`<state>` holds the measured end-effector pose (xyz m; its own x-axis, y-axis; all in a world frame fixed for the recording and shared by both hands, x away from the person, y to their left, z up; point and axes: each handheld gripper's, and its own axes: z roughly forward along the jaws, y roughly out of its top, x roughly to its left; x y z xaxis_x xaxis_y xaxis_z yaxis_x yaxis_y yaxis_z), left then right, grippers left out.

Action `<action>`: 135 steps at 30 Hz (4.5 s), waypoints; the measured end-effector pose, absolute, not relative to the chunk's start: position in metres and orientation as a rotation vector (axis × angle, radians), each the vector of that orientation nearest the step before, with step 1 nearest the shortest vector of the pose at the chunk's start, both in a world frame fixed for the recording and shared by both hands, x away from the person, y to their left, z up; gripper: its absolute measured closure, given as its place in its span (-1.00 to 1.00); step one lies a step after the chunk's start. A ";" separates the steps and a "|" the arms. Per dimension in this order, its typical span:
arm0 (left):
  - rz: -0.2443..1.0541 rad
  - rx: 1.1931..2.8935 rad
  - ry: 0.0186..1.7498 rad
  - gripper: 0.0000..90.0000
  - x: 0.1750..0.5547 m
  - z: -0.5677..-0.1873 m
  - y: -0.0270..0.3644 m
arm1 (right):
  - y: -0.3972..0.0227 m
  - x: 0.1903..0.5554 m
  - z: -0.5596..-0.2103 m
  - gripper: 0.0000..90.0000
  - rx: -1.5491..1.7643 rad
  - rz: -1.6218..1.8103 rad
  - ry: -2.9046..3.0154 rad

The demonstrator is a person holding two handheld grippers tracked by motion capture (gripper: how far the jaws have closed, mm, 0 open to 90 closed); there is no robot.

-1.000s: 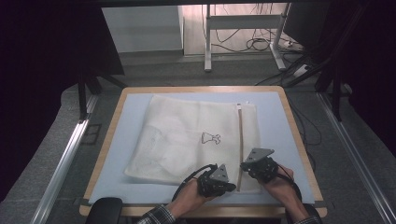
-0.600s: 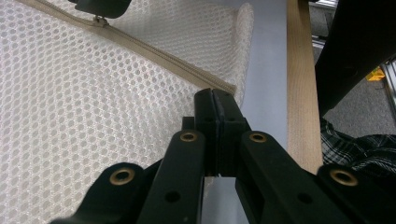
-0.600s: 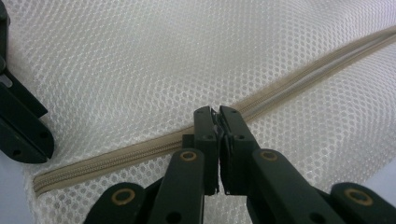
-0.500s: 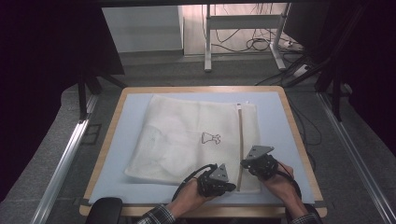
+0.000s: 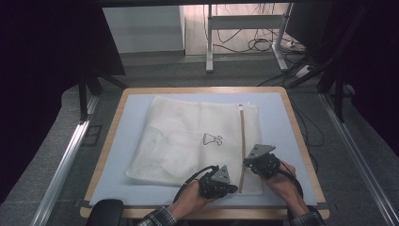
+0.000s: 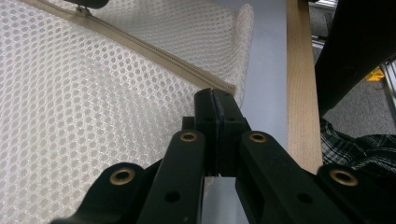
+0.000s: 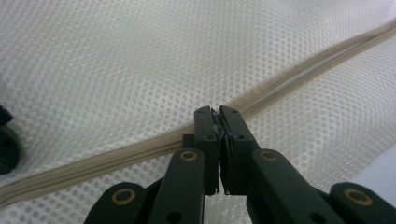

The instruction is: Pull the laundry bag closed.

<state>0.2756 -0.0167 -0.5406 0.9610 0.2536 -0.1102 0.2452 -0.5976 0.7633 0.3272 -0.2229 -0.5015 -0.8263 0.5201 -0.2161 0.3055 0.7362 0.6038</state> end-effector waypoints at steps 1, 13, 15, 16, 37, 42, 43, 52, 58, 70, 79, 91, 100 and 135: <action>0.012 2.234 0.349 0.99 0.276 -0.541 -0.017 | -0.223 0.328 -0.501 0.92 0.640 0.799 2.567; 0.024 2.259 0.323 0.99 0.277 -0.540 -0.015 | -0.225 0.336 -0.501 0.92 0.642 0.772 2.550; 0.025 2.259 0.323 0.99 0.277 -0.540 -0.015 | -0.225 0.338 -0.502 0.92 0.644 0.777 2.549; 0.025 2.259 0.322 0.99 0.277 -0.540 -0.015 | -0.225 0.339 -0.502 0.92 0.641 0.767 2.549; 0.022 2.258 0.327 0.99 0.277 -0.540 -0.015 | -0.224 0.354 -0.502 0.92 0.639 0.723 2.534; 0.022 2.258 0.327 0.99 0.277 -0.540 -0.015 | -0.223 0.357 -0.503 0.92 0.642 0.719 2.531; 0.018 2.247 0.337 0.99 0.276 -0.540 -0.016 | -0.223 0.358 -0.502 0.92 0.642 0.719 2.531; 0.016 2.243 0.338 0.99 0.276 -0.540 -0.016 | -0.222 0.365 -0.503 0.91 0.651 0.712 2.525; 0.012 2.236 0.346 0.99 0.276 -0.541 -0.016 | -0.222 0.370 -0.503 0.92 0.656 0.702 2.512; 0.010 2.234 0.348 0.99 0.276 -0.541 -0.016 | -0.222 0.379 -0.502 0.91 0.655 0.693 2.499; 0.012 2.240 0.343 0.99 0.277 -0.540 -0.016 | -0.223 0.385 -0.502 0.91 0.652 0.682 2.490; 0.009 2.242 0.344 0.99 0.277 -0.540 -0.016 | -0.222 0.393 -0.502 0.92 0.646 0.669 2.476; 0.006 2.242 0.344 0.99 0.277 -0.540 -0.016 | -0.221 0.398 -0.502 0.91 0.641 0.644 2.472; 0.003 2.243 0.342 0.99 0.278 -0.540 -0.016 | -0.219 0.426 -0.503 0.91 0.683 0.635 2.425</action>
<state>0.2776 -0.0157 -0.5403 0.9627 0.2459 -0.1132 0.2437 -0.6057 0.7575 0.4260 -0.2187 -0.5034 -0.7276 0.5816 -0.3638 0.3288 0.7611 0.5592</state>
